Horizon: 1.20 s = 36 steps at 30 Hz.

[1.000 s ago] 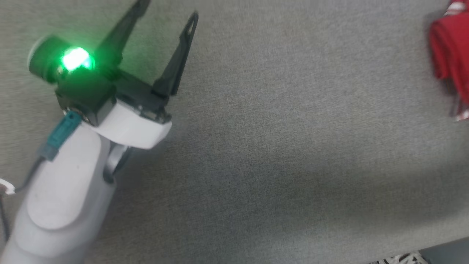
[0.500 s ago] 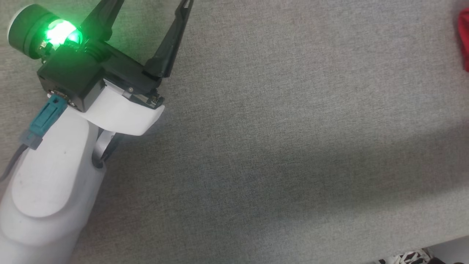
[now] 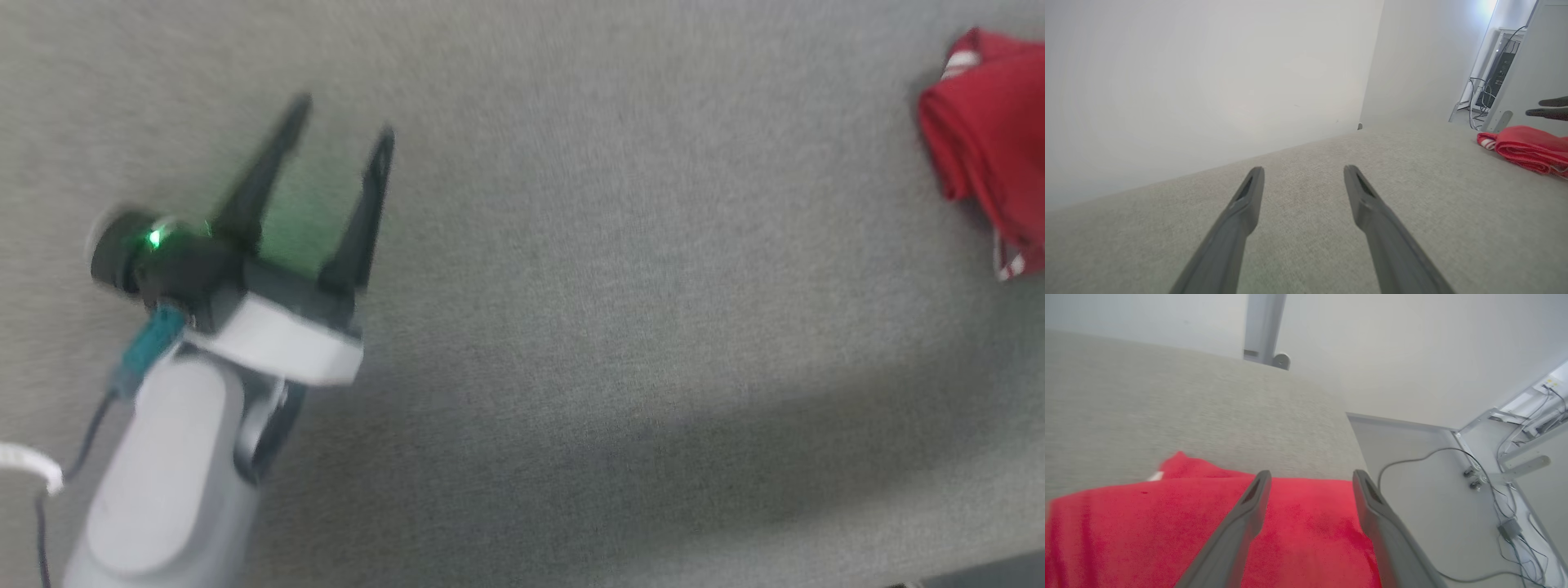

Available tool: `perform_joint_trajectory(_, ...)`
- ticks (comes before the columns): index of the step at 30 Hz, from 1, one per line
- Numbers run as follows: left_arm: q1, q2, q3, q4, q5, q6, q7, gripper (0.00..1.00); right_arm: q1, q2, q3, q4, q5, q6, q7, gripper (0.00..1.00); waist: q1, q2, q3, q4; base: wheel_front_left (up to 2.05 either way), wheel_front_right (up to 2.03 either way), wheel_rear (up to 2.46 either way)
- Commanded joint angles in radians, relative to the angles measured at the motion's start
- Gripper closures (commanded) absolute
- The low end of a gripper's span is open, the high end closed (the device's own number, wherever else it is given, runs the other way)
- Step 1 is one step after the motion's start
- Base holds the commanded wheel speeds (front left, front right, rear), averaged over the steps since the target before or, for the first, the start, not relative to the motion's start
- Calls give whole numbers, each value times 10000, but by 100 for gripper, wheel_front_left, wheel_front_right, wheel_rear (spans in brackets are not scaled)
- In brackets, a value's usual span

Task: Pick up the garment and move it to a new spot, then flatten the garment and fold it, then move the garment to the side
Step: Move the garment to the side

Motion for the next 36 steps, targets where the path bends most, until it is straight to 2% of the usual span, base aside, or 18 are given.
perform_joint_trajectory(1, 454, -119, 146, 123, -120, -14, -46, 0, 333, 130, 199, -199, 165, -14, -193, 0, 0, 0, -926, 362, 0, 0, 0)
perform_joint_trajectory(8, 2086, -759, 748, 432, -216, -14, -46, 0, 1952, 674, 956, -850, 627, -14, -760, 0, 0, 0, -2263, 1164, 0, 0, 0)
perform_joint_trajectory(18, 3586, -1229, 1404, 611, -171, -14, -46, 0, 3734, 1331, 1331, -1734, 1009, -14, -1155, 0, 0, 0, -3590, 1913, 0, 0, 0)
perform_joint_trajectory(27, 4792, -1591, 1918, 763, -234, -14, -46, 0, 5596, 1697, 774, -2684, 1207, -14, -1303, 0, 0, 0, -4890, 2486, 0, 0, 0)
perform_joint_trajectory(36, 5452, -1680, 2178, 595, -228, -14, -46, 0, 6865, 1947, -147, -3833, 552, -14, -1318, 0, 0, 0, -5379, 2667, 0, 0, 0)
